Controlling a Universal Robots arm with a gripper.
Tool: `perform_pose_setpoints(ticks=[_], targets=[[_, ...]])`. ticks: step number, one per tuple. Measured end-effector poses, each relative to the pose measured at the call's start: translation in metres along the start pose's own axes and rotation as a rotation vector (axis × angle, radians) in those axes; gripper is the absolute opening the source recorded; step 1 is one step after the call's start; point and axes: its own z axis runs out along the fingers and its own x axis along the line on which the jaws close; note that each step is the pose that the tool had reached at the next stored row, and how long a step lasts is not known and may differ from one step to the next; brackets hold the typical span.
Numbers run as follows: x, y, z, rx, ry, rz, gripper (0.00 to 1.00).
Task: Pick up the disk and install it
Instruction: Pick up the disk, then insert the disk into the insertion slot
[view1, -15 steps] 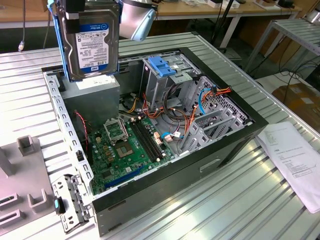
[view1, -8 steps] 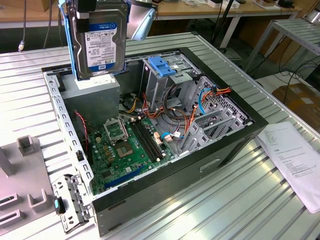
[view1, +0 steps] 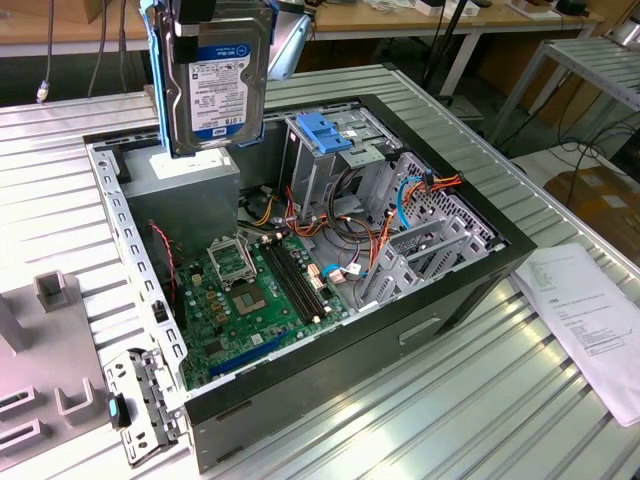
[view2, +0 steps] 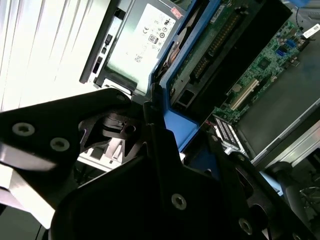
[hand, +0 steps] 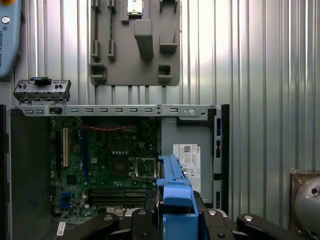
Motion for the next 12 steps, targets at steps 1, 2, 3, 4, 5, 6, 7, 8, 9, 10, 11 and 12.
perform_pose_setpoints(ticks=[1,2,3,4,5,6,7,8,9,10,11,12], targets=[[0.0000,0.0000,0.0000,0.0001,-0.0001,0.000,0.37],[-0.0001,-0.0001,0.0000,0.0000,0.0000,0.000,0.37],[-0.0001,-0.0003,0.0000,0.0000,0.0000,0.000,0.37],[-0.0001,-0.0004,0.0000,0.0001,0.0000,0.000,0.37],[0.0000,-0.0004,0.0000,0.0000,0.0000,0.000,0.37],[0.0000,-0.0004,0.0000,0.0000,0.0000,0.000,0.37],[0.0003,-0.0004,0.0000,0.0000,0.0000,0.000,0.37],[0.0006,-0.0004,0.0000,0.0001,0.0000,0.000,0.37],[0.0007,-0.0004,0.0000,0.0001,0.0000,0.000,0.37],[0.0012,-0.0004,0.0000,0.0000,0.0000,0.000,0.37],[0.0020,-0.0004,0.0000,0.0000,0.0000,0.000,0.37],[0.0028,-0.0004,0.0000,0.0000,0.0000,0.000,0.37]])
